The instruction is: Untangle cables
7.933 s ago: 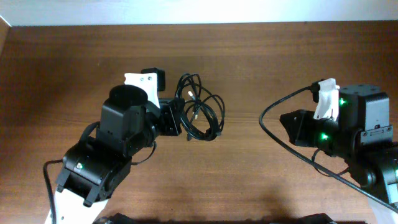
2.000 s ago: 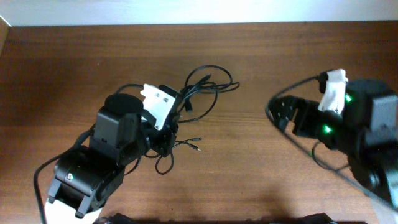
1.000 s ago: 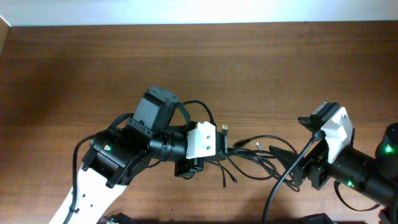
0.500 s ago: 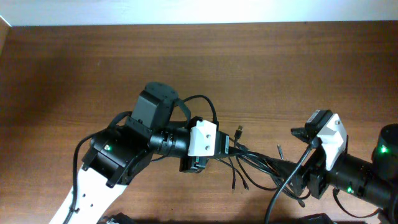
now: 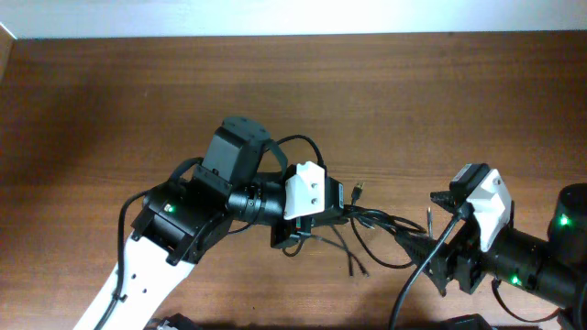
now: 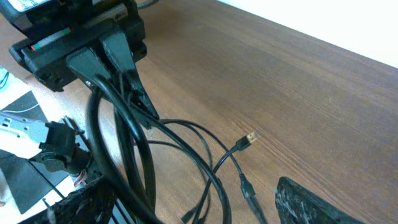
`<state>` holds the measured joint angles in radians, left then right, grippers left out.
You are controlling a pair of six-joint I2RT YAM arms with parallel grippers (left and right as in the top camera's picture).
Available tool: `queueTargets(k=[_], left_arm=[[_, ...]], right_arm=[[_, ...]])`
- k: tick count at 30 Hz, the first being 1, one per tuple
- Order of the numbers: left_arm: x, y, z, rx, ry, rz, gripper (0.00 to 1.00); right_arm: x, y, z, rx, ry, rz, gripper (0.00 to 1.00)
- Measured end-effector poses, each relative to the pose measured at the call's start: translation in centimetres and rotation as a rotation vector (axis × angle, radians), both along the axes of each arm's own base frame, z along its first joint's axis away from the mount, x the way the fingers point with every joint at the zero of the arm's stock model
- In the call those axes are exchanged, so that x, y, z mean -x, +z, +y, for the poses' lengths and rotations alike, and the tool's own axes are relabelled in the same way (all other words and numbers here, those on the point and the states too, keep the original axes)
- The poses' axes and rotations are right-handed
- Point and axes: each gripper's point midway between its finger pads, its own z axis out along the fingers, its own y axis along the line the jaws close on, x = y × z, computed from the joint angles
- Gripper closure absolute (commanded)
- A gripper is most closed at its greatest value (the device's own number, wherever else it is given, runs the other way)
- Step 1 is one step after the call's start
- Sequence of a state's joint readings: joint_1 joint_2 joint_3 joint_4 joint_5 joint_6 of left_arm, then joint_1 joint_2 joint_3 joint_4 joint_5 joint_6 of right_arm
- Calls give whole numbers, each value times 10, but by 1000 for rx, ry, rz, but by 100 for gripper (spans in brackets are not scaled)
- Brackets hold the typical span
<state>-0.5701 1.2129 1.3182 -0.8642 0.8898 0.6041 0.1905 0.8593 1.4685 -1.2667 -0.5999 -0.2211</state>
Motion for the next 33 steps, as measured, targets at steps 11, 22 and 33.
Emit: queueTargets(k=[11, 22, 33], left_arm=[[6, -9, 5, -34, -41, -38, 100], [4, 20, -9, 103, -92, -91, 100], [-7, 15, -8, 68, -19, -75, 100]], right_arm=[[-17, 24, 3, -22, -3, -128, 20], [-8, 19, 9, -47, 45, -74, 21], [-6, 14, 10, -47, 52, -43, 21]])
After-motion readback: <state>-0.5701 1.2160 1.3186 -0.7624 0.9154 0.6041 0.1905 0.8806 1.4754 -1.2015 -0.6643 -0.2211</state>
